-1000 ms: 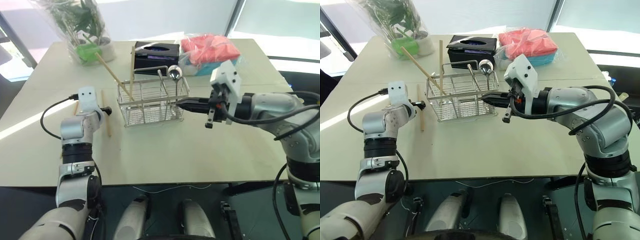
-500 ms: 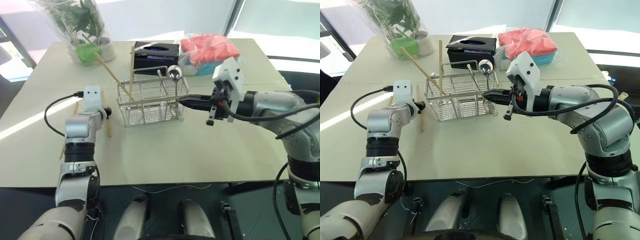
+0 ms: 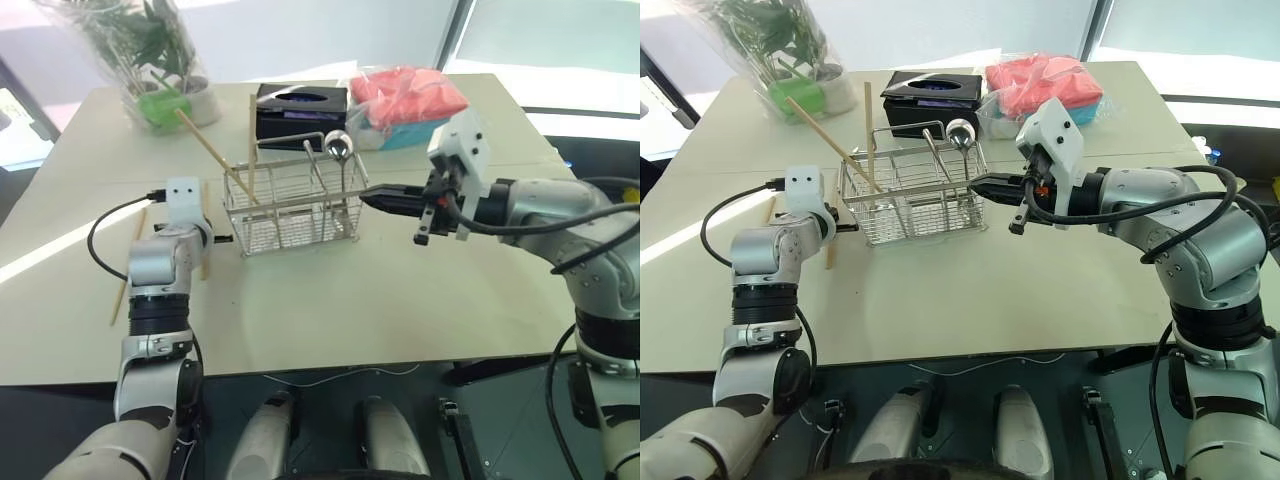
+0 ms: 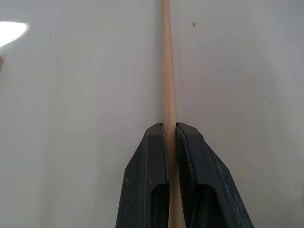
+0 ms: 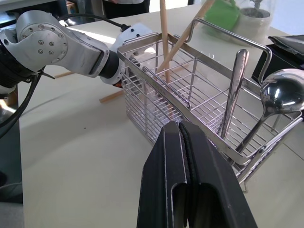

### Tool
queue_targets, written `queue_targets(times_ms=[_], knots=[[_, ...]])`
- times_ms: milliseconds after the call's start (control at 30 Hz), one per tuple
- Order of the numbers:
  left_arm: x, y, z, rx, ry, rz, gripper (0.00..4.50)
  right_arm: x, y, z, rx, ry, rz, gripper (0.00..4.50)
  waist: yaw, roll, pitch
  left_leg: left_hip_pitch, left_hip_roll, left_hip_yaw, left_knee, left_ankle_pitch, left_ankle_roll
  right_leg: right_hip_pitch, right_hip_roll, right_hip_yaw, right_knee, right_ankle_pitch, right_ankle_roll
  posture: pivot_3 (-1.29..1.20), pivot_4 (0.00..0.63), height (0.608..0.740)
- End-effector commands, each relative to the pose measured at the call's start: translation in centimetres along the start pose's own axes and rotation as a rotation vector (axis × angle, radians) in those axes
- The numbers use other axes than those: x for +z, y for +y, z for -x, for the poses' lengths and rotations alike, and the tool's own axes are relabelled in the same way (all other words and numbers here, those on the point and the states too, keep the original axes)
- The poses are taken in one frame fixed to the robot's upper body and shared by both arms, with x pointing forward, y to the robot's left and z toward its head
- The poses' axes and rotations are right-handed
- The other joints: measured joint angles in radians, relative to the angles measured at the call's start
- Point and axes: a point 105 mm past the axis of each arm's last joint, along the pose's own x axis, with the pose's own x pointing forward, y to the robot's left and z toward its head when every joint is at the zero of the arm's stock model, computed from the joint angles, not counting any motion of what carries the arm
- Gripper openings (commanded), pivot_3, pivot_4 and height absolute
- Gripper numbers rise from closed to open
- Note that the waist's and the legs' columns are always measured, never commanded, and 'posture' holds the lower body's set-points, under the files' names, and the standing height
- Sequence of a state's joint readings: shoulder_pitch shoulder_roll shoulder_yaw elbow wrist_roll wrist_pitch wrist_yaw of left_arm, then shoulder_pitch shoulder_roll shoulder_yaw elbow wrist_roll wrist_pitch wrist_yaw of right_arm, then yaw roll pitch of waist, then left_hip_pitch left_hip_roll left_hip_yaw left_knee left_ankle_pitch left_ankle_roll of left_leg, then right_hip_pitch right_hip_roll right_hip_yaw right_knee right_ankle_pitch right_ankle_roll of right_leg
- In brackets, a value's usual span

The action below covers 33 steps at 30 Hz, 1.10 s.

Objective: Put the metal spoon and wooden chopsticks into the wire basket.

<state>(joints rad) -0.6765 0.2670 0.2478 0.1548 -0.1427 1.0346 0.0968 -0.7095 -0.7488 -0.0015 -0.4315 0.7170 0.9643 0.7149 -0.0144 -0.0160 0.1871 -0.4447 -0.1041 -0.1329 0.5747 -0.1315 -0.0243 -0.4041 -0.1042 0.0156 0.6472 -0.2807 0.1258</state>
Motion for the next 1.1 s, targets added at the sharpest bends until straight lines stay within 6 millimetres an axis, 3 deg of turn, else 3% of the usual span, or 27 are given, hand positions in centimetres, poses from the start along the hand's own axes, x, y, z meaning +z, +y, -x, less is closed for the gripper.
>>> queue_targets(times_ms=[33,167,333,433,567,800,967,1100], knots=[[3.4,2.8,1.0,0.037,-0.202,0.093,0.04,1.1,-0.3,0.4,-0.029,-0.043,0.040,0.00,0.000,0.000,0.000,0.000,0.000,0.000,0.000,0.000,0.000,0.000,0.000,0.000,0.000,0.000,0.000,0.00,0.150,0.740],[7.7,5.1,3.6,-0.003,-0.438,0.105,0.04,0.6,-0.5,0.3,-0.049,-0.044,0.030,0.00,0.004,-0.001,0.001,-0.003,0.000,0.000,0.000,0.000,0.001,-0.003,0.000,0.000,0.000,0.000,0.000,0.00,0.150,0.740],[11.4,7.1,7.4,-0.089,-0.673,0.064,0.04,0.1,-0.7,0.2,-0.064,-0.048,0.015,0.00,0.008,-0.001,0.001,-0.004,-0.001,0.000,0.001,0.000,0.000,-0.003,-0.001,0.000,0.000,0.000,0.000,0.00,0.150,0.740],[12.6,7.9,9.4,-0.160,-0.779,0.058,0.04,-0.1,-0.9,0.2,-0.076,-0.051,0.007,0.00,0.006,-0.001,0.001,-0.004,-0.001,0.000,0.001,0.000,0.000,-0.003,-0.001,0.000,-0.001,0.000,-0.001,0.00,0.150,0.740],[14.2,8.7,14.3,-0.412,-1.056,0.139,0.04,-0.2,-1.6,0.6,-0.117,-0.063,0.001,0.00,0.003,-0.001,0.001,-0.004,0.000,0.000,0.001,0.000,0.000,-0.003,-0.001,0.000,-0.001,0.000,-0.001,0.00,0.150,0.740],[13.8,6.3,18.1,-0.836,-1.098,0.220,0.04,0.4,-1.4,1.4,-0.111,-0.059,0.018,0.00,0.005,-0.001,0.001,-0.004,0.000,0.000,0.001,0.001,0.002,-0.002,-0.001,0.000,-0.001,-0.002,-0.004,0.00,0.150,0.740],[14.5,4.5,18.5,-0.986,-1.113,0.291,0.04,1.1,-0.9,1.8,-0.080,-0.060,0.016,0.00,0.005,-0.001,0.001,-0.004,0.000,0.000,0.001,0.001,0.002,-0.002,-0.001,0.000,-0.001,-0.002,-0.004,0.00,0.150,0.740],[15.1,2.1,17.5,-1.069,-1.122,0.334,0.04,1.4,-0.4,2.0,-0.065,-0.052,0.024,0.00,0.007,-0.001,0.001,-0.004,0.000,0.000,0.002,0.001,0.002,-0.002,-0.001,0.000,-0.001,-0.002,-0.004,0.00,0.150,0.740]])
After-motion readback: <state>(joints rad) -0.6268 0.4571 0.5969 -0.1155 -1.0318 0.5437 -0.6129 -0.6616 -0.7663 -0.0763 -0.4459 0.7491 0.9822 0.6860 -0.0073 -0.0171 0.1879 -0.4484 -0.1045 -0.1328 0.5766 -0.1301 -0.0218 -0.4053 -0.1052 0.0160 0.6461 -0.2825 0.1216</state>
